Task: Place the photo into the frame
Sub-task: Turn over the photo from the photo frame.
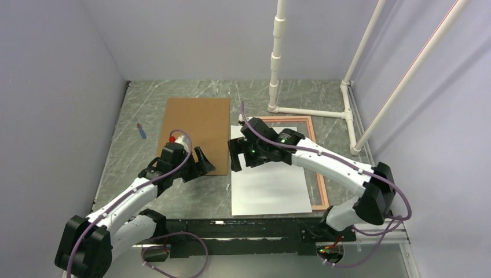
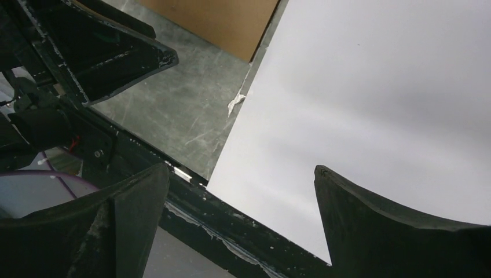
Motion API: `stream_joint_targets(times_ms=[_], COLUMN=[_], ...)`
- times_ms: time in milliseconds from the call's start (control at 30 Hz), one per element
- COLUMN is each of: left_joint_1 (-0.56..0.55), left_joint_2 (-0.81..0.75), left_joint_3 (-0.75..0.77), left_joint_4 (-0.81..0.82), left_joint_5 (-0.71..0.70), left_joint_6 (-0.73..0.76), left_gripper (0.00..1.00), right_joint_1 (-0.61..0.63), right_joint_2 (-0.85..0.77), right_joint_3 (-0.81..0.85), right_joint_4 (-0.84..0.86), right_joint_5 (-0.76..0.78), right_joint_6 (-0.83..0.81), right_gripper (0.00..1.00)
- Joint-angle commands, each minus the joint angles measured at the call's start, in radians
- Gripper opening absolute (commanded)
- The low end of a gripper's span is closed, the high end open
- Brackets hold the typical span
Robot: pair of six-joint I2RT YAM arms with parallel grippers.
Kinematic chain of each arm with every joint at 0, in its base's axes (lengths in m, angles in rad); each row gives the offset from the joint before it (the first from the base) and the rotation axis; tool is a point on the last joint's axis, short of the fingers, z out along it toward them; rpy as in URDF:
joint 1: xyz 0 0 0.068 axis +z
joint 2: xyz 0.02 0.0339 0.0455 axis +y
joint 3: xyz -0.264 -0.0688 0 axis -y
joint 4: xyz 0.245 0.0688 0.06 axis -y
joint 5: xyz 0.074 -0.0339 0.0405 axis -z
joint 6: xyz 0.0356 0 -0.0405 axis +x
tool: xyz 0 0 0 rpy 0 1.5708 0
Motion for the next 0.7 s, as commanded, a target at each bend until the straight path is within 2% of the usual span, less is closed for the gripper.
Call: stream_joint_targets(times_ms=[0, 133, 367, 533, 667], left_joint_1=[-0.003, -0.004, -0.017, -0.063, -0.116], left_joint_2=[0.019, 0.063, 0.195, 0.354, 0.473], left_joint_3=[-0.024, -0.055, -0.132, -0.155, -0.14], left_joint_4=[0.112, 0.215, 0.529, 0.806, 0.923], left_joint_5=[0.075, 0.157, 0.318, 0.407, 0.409], left_joint_6=[-0.01, -0.02, -0.1, -0.182, -0.219], left_gripper=[0.81, 0.8, 0.75, 0.69, 0.61], right_joint_1=[-0.025, -0.104, -0.308, -0.393, -0.406], right_joint_2=[-0.109, -0.18, -0.315, -0.36, -0.363], right_joint_3=[-0.055, -0.144, -0.331, -0.376, -0.384], right_joint_4=[0.061, 0.116, 0.253, 0.259, 0.251], right_joint_5=[0.039, -0.052, -0.297, -0.355, -0.359], right_joint_6=[0.026, 0.04, 0.074, 0.064, 0.06], right_gripper=[0.99, 0.99, 0.99, 0.99, 0.99])
